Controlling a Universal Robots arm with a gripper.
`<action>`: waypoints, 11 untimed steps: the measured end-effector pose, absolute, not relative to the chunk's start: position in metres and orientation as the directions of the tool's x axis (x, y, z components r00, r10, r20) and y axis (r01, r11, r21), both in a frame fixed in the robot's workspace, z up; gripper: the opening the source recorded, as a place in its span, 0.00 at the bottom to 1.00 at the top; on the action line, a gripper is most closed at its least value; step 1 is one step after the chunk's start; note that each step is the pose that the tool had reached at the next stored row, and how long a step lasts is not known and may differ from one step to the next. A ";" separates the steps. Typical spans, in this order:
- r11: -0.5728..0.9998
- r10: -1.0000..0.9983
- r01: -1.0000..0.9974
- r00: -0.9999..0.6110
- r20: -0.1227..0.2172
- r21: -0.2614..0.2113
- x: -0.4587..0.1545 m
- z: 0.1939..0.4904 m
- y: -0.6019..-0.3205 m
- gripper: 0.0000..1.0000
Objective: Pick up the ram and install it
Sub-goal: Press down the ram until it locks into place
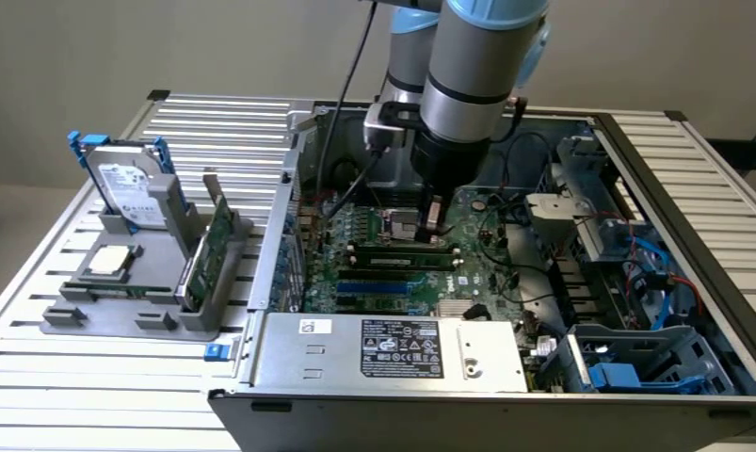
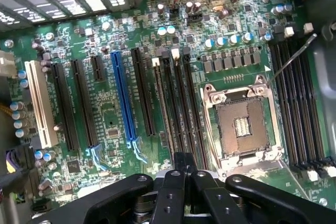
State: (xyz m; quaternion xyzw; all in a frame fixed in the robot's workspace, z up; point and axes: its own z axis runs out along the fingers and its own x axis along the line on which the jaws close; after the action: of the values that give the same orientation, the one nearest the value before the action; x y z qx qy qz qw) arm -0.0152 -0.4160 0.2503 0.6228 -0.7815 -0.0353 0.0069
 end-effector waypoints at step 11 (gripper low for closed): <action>0.393 -0.918 -0.917 -0.396 -0.033 0.064 -0.015 0.250 -0.416 0.11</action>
State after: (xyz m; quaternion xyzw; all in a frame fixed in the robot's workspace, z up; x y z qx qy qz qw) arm -0.0152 -0.4160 0.2503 0.5496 -0.8347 -0.0358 0.0036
